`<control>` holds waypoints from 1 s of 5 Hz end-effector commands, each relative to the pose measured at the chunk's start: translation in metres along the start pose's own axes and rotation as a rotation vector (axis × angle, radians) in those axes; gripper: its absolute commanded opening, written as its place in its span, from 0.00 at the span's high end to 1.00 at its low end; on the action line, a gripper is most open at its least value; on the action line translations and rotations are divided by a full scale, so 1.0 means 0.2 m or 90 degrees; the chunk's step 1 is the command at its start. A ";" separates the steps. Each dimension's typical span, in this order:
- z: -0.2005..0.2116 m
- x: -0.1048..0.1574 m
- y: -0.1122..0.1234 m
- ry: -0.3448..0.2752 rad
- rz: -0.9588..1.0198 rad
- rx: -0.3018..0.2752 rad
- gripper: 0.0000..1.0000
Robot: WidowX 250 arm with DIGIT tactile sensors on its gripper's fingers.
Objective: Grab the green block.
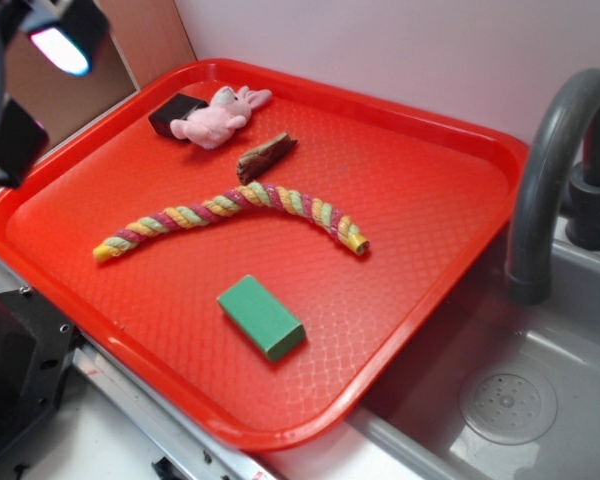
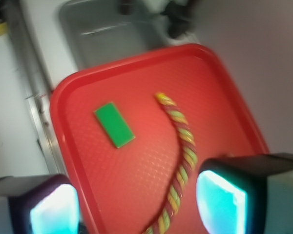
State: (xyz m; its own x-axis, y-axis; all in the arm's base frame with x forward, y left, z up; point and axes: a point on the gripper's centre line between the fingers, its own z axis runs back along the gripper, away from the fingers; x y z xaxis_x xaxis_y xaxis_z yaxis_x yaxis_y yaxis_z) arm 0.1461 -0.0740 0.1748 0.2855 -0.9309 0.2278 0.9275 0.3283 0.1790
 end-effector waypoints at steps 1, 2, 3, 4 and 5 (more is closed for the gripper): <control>-0.16 0.07 0.02 -0.014 -0.090 -0.054 0.00; -0.27 0.10 0.03 0.026 -0.115 -0.073 0.00; -0.37 0.13 0.01 0.036 -0.143 -0.093 0.00; -0.49 0.14 -0.01 0.074 -0.167 -0.100 0.00; -0.58 0.12 -0.04 0.097 -0.160 -0.103 0.00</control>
State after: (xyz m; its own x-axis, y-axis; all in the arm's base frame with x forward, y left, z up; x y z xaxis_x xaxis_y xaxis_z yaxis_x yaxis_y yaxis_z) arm 0.1779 -0.1135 0.0623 0.0703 -0.9971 0.0293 0.9968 0.0713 0.0355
